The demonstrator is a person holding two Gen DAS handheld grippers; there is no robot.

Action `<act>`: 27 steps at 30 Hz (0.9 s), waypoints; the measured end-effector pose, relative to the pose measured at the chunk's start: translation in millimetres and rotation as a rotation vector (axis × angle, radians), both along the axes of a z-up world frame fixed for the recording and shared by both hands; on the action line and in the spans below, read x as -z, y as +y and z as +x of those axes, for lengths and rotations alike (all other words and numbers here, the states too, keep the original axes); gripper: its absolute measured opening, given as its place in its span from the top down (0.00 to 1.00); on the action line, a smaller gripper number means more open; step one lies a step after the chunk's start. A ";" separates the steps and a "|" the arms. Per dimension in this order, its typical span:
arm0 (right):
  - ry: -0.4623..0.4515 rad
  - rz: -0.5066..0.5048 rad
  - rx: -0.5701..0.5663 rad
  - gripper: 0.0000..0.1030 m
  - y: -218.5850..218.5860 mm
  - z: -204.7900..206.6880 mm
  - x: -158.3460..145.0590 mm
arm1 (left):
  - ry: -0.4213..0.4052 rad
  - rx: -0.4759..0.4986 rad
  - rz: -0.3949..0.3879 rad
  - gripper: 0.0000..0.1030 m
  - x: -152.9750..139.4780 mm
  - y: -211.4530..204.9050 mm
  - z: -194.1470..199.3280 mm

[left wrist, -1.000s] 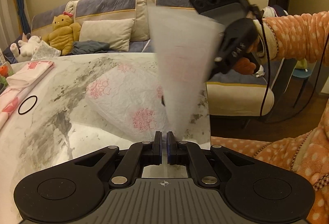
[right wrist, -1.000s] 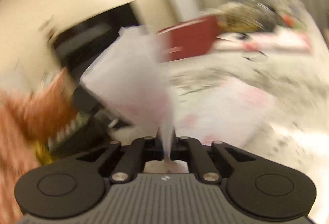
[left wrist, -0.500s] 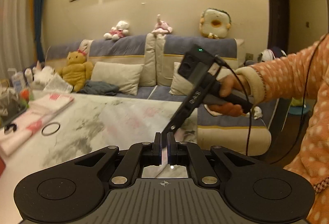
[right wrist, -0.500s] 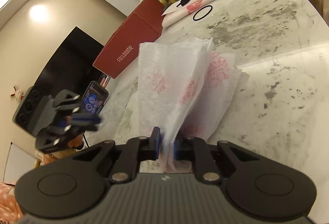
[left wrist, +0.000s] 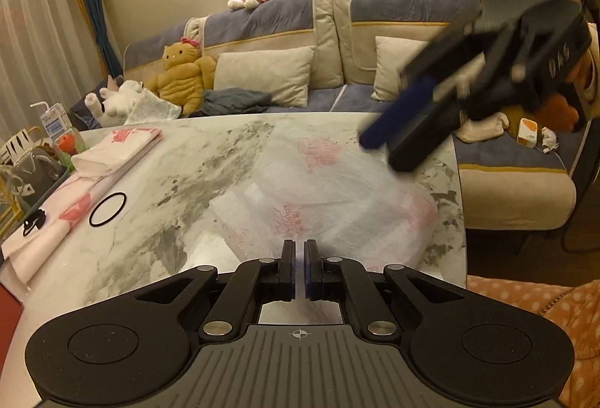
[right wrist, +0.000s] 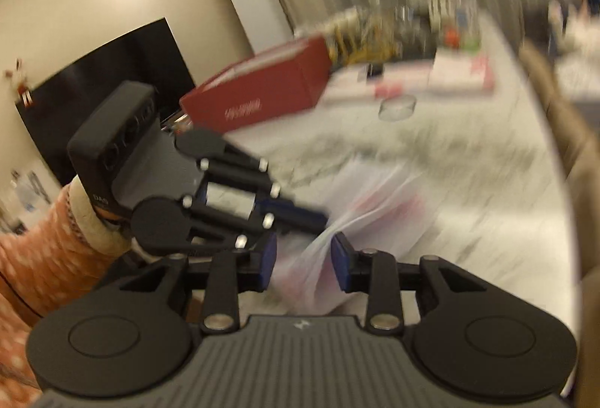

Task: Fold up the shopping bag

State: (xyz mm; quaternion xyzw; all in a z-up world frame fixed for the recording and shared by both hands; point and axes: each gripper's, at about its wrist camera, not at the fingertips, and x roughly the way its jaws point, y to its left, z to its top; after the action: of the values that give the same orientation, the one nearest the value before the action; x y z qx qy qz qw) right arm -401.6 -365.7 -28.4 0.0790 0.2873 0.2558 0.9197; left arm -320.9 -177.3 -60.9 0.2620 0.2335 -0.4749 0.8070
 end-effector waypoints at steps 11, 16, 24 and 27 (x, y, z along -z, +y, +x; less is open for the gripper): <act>-0.007 -0.316 -0.073 0.71 51.5 35.9 38.3 | 0.041 -0.018 -0.036 0.97 0.2 19.1 -2.5; 0.004 -0.319 -0.059 0.70 64.7 41.1 44.7 | 0.043 -0.031 -0.054 0.97 2.7 22.4 0.5; 0.017 -0.225 -0.066 0.63 93.1 45.4 49.4 | -0.006 -0.069 -0.010 0.97 2.4 20.2 10.6; 0.007 -0.201 -0.089 0.46 103.2 44.4 47.0 | -0.028 -0.076 0.019 0.97 1.1 17.4 13.9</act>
State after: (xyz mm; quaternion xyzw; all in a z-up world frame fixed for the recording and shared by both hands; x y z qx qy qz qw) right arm -357.3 -262.5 -75.4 -0.0256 0.3178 0.2663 0.9097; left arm -307.0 -160.0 -62.0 0.2671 0.2366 -0.4381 0.8251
